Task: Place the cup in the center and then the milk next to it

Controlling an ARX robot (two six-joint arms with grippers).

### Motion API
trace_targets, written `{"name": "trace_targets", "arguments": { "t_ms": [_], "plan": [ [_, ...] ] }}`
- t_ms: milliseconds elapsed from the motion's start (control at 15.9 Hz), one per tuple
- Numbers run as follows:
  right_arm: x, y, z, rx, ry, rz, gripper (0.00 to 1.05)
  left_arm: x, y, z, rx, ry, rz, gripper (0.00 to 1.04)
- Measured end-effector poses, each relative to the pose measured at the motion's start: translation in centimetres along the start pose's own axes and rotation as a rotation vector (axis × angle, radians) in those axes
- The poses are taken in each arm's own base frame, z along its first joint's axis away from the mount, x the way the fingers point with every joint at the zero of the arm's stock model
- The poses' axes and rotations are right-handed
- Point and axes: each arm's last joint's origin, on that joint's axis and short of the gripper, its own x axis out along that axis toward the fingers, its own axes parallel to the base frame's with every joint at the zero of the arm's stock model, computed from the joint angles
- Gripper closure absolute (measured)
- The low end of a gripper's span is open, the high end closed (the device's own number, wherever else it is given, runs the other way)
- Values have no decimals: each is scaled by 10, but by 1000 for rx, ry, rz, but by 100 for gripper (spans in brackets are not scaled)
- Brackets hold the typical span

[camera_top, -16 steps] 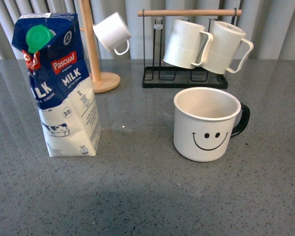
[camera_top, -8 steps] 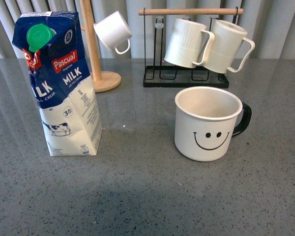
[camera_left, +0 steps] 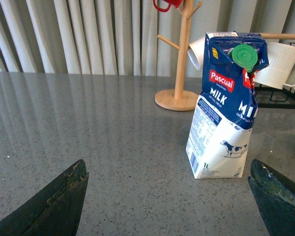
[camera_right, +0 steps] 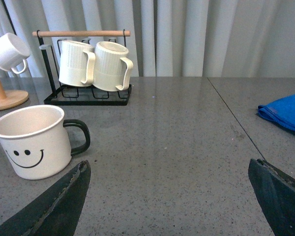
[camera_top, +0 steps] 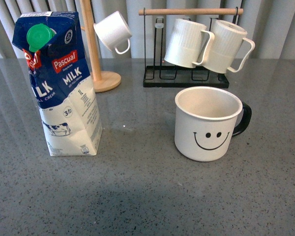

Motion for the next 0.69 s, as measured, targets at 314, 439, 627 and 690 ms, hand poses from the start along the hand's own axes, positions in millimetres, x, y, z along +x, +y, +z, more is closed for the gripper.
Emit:
{"name": "trace_targets", "arguments": {
  "t_ms": [314,439,627,690],
  "plan": [
    [0,0,0,0,0,0,7,0,0,0,0,0,0,7],
    [0,0,0,0,1,0,7,0,0,-3,-16,173,11,7],
    [0,0,0,0,0,0,7,12,1,38,-38,139,-24,7],
    [0,0,0,0,0,0,7,21,5,57,-38,80,-34,7]
  ]
}}
